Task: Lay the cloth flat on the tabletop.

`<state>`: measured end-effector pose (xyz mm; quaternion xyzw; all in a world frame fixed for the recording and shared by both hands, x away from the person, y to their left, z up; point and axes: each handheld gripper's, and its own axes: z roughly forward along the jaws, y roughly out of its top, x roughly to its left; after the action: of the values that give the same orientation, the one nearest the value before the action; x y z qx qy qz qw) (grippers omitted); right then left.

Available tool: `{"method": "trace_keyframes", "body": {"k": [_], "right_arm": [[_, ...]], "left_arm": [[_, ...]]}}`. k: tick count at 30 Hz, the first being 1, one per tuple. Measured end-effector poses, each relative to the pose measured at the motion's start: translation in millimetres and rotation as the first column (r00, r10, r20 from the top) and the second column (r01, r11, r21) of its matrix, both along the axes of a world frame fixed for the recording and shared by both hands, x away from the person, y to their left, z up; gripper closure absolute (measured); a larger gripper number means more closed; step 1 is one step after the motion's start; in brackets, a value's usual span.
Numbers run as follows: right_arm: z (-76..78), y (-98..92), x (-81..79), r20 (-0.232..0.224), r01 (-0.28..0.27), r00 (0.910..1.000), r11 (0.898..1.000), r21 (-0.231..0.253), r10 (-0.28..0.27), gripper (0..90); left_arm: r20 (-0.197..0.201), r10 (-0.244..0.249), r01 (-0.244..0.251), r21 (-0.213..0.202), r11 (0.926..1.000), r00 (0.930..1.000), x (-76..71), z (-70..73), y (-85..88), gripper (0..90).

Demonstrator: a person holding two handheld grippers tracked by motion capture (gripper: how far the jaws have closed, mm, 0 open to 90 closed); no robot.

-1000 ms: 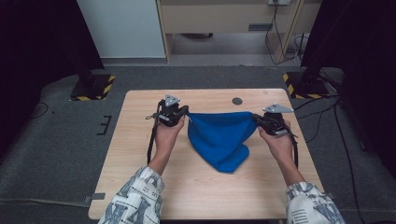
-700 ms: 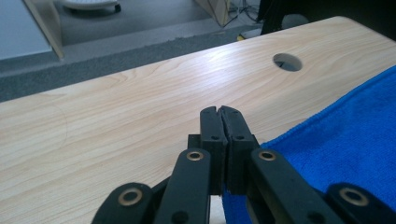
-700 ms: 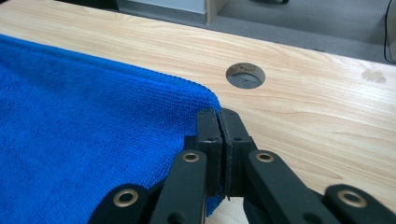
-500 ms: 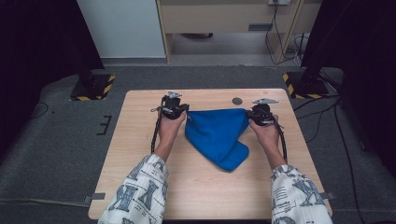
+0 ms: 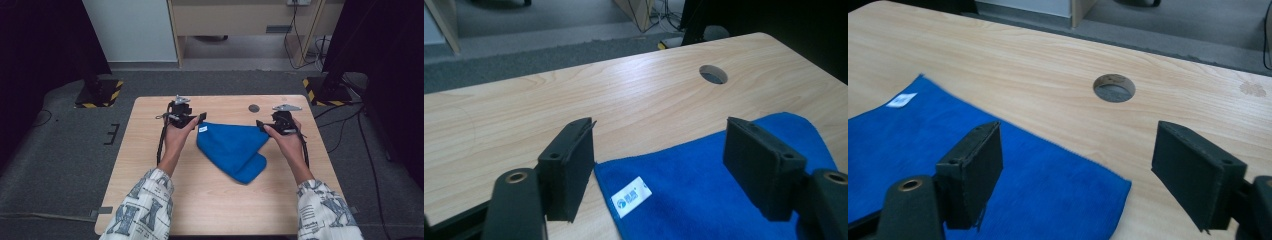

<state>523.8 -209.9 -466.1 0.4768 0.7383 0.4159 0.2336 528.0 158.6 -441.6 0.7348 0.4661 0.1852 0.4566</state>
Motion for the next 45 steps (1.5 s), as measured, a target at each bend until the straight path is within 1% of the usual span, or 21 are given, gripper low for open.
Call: {"method": "trace_keyframes", "body": {"k": [2,3,5,7,8,11,12,14,17,18,20,21,23,26,27,30,33,35,38,41,45], "right_arm": [[2.2,-1.7,-13.9,0.004,-0.018,0.9998,1.000,-0.006,0.018,29.3],[2.4,-2.8,-24.4,0.011,-0.030,0.9995,0.999,-0.016,0.030,36.8],[2.0,-4.6,-39.8,0.016,-0.043,0.9989,0.999,-0.028,0.043,42.9],[0.2,-6.9,-56.6,0.015,-0.074,0.9971,0.997,-0.024,0.074,50.3],[-1.2,-7.7,-62.4,0.018,-0.084,0.9963,0.996,-0.030,0.084,53.1],[-11.1,-10.9,-83.0,0.002,-0.119,0.9929,0.992,-0.035,0.119,61.1],[-14.0,-11.9,-86.1,-0.002,-0.123,0.9924,0.991,-0.042,0.123,62.8],[-23.2,-13.6,-92.3,-0.026,-0.139,0.9901,0.990,-0.033,0.138,67.2],[-34.6,-11.2,-95.1,-0.043,-0.151,0.9878,0.988,-0.028,0.150,70.1],[-39.7,-8.9,-95.7,-0.053,-0.153,0.9871,0.988,-0.024,0.151,70.7],[-46.0,-5.2,-95.8,-0.075,-0.148,0.9865,0.989,-0.027,0.146,71.0],[-48.8,-3.7,-95.6,-0.087,-0.149,0.9855,0.989,-0.027,0.146,71.6],[-52.1,-1.6,-94.5,-0.100,-0.157,0.9832,0.987,-0.036,0.153,72.0],[-54.5,-0.4,-90.8,-0.100,-0.142,0.9854,0.990,-0.029,0.138,71.1],[-55.9,-0.6,-89.6,-0.107,-0.134,0.9856,0.991,-0.020,0.131,70.4],[-61.0,0.3,-87.4,-0.132,-0.139,0.9819,0.990,-0.014,0.136,71.2],[-63.1,3.1,-87.6,-0.145,-0.151,0.9784,0.988,-0.016,0.147,74.9],[-63.5,3.9,-88.1,-0.148,-0.163,0.9760,0.987,-0.012,0.160,81.2],[-61.5,3.8,-89.9,-0.153,-0.187,0.9710,0.982,-0.003,0.184,87.5],[-59.4,3.9,-92.7,-0.147,-0.194,0.9706,0.981,-0.010,0.190,88.2],[-55.7,-0.1,-101.7,-0.152,-0.179,0.9725,0.984,-0.007,0.176,88.2]], "left_arm": [[-0.010,-0.014,0.014,0.002,0.9999,0.9999,-14.8,-0.8,4.8,23.5],[-0.009,-0.017,0.017,0.004,0.9999,0.9998,-21.0,-1.6,6.6,21.3],[0.009,-0.014,0.014,0.013,0.9998,0.9999,-37.9,-4.4,12.7,20.4],[0.004,-0.021,0.021,0.005,0.9998,0.9998,-49.6,-8.9,17.4,18.8],[0.005,-0.023,0.023,0.013,0.9997,0.9997,-55.9,-12.3,20.2,18.7],[0.004,-0.039,0.039,0.005,0.9992,0.9992,-71.7,-24.7,25.8,19.3],[0.000,-0.048,0.048,0.013,0.9988,0.9989,-75.5,-29.3,26.8,19.5],[-0.003,-0.059,0.059,0.032,0.9978,0.9983,-82.4,-39.6,26.8,19.8],[-0.016,-0.069,0.070,0.046,0.9965,0.9975,-85.8,-46.3,26.1,19.9],[-0.020,-0.066,0.066,0.040,0.9970,0.9976,-86.8,-48.3,25.7,20.0],[-0.035,-0.078,0.079,0.040,0.9961,0.9964,-88.6,-51.0,25.7,21.1],[-0.040,-0.094,0.096,0.049,0.9942,0.9948,-90.9,-53.6,24.5,22.0],[-0.041,-0.103,0.106,0.100,0.9893,0.9939,-94.4,-58.2,20.9,23.0],[-0.046,-0.117,0.123,0.149,0.9811,0.9920,-95.5,-61.5,15.8,24.1],[-0.045,-0.125,0.130,0.136,0.9822,0.9912,-95.9,-63.4,12.8,24.6],[-0.049,-0.151,0.157,0.138,0.9779,0.9873,-96.3,-66.5,5.1,27.2],[-0.051,-0.177,0.183,0.152,0.9713,0.9829,-97.8,-69.3,-7.0,29.3],[-0.048,-0.190,0.195,0.159,0.9678,0.9807,-98.9,-69.5,-12.7,30.3],[-0.056,-0.201,0.207,0.154,0.9662,0.9780,-99.5,-70.2,-16.9,31.5],[-0.058,-0.201,0.208,0.150,0.9666,0.9779,-99.6,-70.3,-18.8,32.2],[-0.054,-0.201,0.207,0.142,0.9680,0.9781,-98.8,-69.5,-18.9,33.7]]}}
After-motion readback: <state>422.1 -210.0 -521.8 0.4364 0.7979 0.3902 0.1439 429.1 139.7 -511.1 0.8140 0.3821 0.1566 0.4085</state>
